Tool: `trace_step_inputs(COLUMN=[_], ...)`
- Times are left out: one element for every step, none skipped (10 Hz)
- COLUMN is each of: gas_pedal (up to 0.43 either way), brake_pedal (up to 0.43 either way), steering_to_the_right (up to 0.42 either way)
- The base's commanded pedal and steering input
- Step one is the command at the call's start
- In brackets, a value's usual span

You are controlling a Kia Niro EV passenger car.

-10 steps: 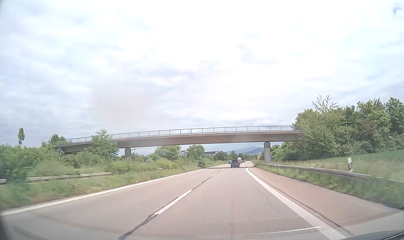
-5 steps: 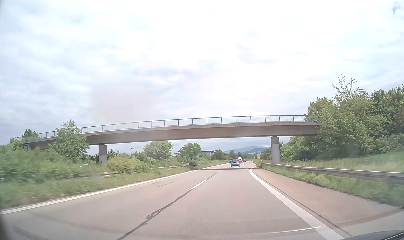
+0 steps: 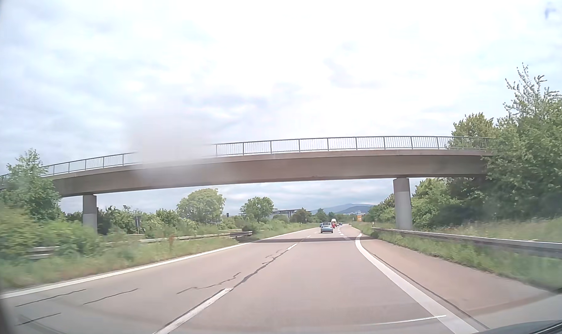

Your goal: Follow the waypoints while adhering to traffic rules and regulations

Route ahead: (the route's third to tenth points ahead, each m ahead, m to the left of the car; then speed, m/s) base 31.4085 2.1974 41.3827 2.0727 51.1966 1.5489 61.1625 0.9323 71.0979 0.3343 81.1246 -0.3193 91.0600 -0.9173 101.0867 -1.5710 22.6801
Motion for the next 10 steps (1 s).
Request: trace_step_inputs(gas_pedal=[0.157, 0.157, 0.157, 0.157, 0.157, 0.157, 0.157, 0.157, 0.157, 0.157], brake_pedal=[0.0, 0.0, 0.0, 0.0, 0.0, 0.0, 0.0, 0.0, 0.0, 0.0], steering_to_the_right=[0.001, 0.001, 0.0, 0.0, 0.0, 0.0, 0.0, 0.0, 0.0, 0.0])
